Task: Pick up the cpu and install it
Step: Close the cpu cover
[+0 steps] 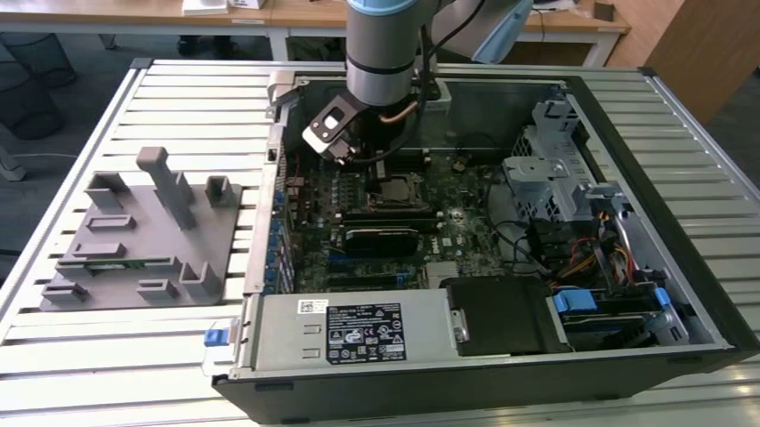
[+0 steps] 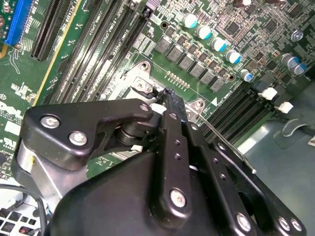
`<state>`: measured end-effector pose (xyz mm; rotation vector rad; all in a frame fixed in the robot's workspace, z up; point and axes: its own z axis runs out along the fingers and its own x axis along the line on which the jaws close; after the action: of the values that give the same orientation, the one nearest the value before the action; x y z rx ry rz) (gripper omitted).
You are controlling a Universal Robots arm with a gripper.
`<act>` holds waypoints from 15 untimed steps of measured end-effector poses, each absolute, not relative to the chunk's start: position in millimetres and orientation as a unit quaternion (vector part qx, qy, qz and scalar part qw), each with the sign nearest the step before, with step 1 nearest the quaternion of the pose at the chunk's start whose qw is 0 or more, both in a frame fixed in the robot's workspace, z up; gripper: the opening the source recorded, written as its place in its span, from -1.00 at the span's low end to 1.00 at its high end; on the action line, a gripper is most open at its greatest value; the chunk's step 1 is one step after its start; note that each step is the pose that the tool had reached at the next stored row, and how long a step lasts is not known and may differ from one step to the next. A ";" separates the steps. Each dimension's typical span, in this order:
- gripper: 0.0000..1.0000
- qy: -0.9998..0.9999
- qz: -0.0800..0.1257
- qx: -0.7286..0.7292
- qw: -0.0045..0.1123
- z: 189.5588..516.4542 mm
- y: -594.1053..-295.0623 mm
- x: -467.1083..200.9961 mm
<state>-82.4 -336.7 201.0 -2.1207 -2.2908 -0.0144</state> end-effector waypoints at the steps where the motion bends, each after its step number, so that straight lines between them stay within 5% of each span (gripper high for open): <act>1: -0.79 -0.734 -0.005 -0.679 0.010 201.6 -336.7 -82.5; 15: -0.79 -0.734 -0.005 -0.679 0.010 200.7 -336.8 -84.1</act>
<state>-84.1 -336.8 200.7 -2.1207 -2.2904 -0.0143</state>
